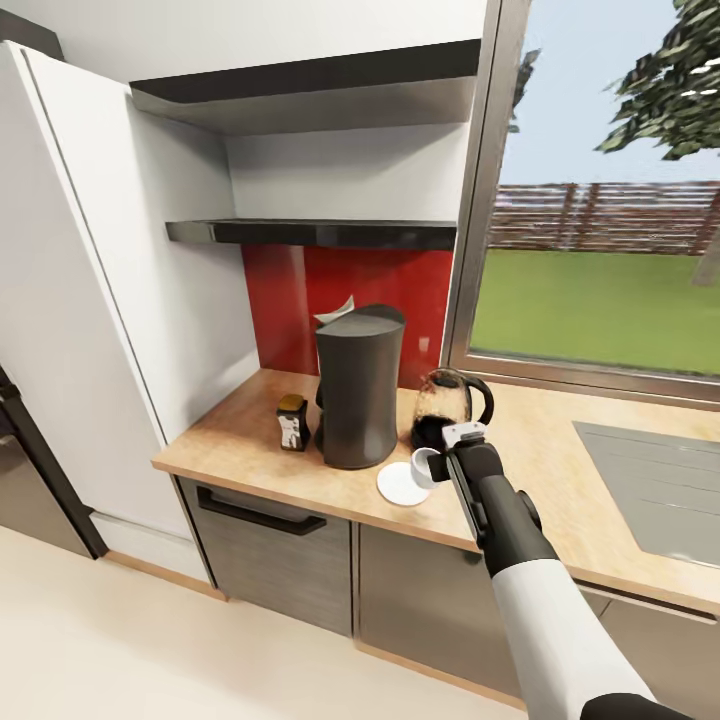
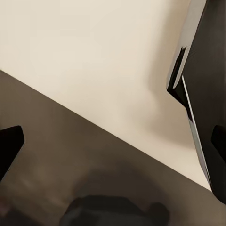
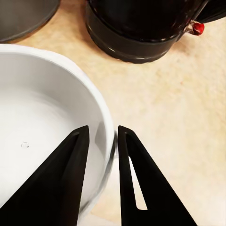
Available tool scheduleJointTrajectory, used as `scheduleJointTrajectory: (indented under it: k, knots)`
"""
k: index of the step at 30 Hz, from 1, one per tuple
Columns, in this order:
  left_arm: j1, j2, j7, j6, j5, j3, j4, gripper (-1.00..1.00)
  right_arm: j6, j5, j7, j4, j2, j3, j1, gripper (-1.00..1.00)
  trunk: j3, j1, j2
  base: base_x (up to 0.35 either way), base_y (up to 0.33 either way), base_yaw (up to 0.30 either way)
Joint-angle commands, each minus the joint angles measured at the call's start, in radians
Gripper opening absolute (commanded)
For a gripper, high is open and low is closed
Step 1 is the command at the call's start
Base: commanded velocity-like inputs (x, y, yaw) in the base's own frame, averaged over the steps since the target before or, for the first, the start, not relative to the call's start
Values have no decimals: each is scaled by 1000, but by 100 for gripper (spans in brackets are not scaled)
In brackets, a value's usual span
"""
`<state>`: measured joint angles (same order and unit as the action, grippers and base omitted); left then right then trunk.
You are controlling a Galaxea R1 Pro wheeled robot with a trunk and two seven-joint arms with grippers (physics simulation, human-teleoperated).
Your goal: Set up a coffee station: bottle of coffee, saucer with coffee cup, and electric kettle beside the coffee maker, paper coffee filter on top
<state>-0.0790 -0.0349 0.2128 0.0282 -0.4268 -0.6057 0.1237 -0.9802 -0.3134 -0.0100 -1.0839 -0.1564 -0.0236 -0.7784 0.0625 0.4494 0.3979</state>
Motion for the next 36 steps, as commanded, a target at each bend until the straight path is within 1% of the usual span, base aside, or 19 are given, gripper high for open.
scheduleJointTrajectory:
  k: [1, 5, 9, 14, 15, 16, 18, 21, 24, 30, 36]
  knots:
    - [0, 1, 0, 3, -10, -6, 2, 100, -5, -3, -3, -1, 0, 0, -1, -100, 2, 1, 2, 5, 6, 0]
    - [0, 1, 0, 3, -10, -6, 2, 100, -6, -4, -2, 0, 0, 0, -1, -100, 2, 1, 2, 27, 16, 0]
    - [0, 1, -1, 4, -10, -6, 2, 100, -5, -3, -2, 37, 1, 1, -1, -100, 2, 1, 2, 185, 173, 0]
    - [1, 1, 0, 4, -10, -6, 2, 100, -5, -3, -1, 43, 1, 1, -1, -100, 2, 1, 2, 38, 36, 0]
    - [1, 2, -1, 4, -10, -6, 2, 100, -5, -5, 6, 43, 1, 1, -1, -100, 2, 1, 2, 7, 6, 0]
    - [1, 2, -2, 4, -10, -6, 2, 100, -4, -12, 35, 45, 1, 1, -1, -100, 2, 1, 2, 37, 3, 0]
    - [1, 1, -2, 4, -10, -6, 2, 100, -3, -14, 63, 49, 1, 1, -1, -100, 2, 1, 2, 108, 37, 0]
    - [1, 2, -3, 4, -10, -6, 2, 100, -2, -15, 79, 52, 1, 1, -1, -100, 2, 1, 2, 186, 130, 0]
    - [1, 2, -3, 4, -10, -6, 2, 100, -2, -14, 84, 59, 1, 1, -1, -100, 2, 1, 2, 77, 59, 0]
    - [0, 0, -4, 4, -10, -6, 2, 100, -2, -13, 84, 115, 1, 1, -1, -100, 2, 1, 2, 35, 35, 0]
    - [1, 0, -5, 4, -10, -6, 2, 100, -2, -13, 84, 123, 3, 2, -1, -100, 2, 1, 2, 17, 24, 0]
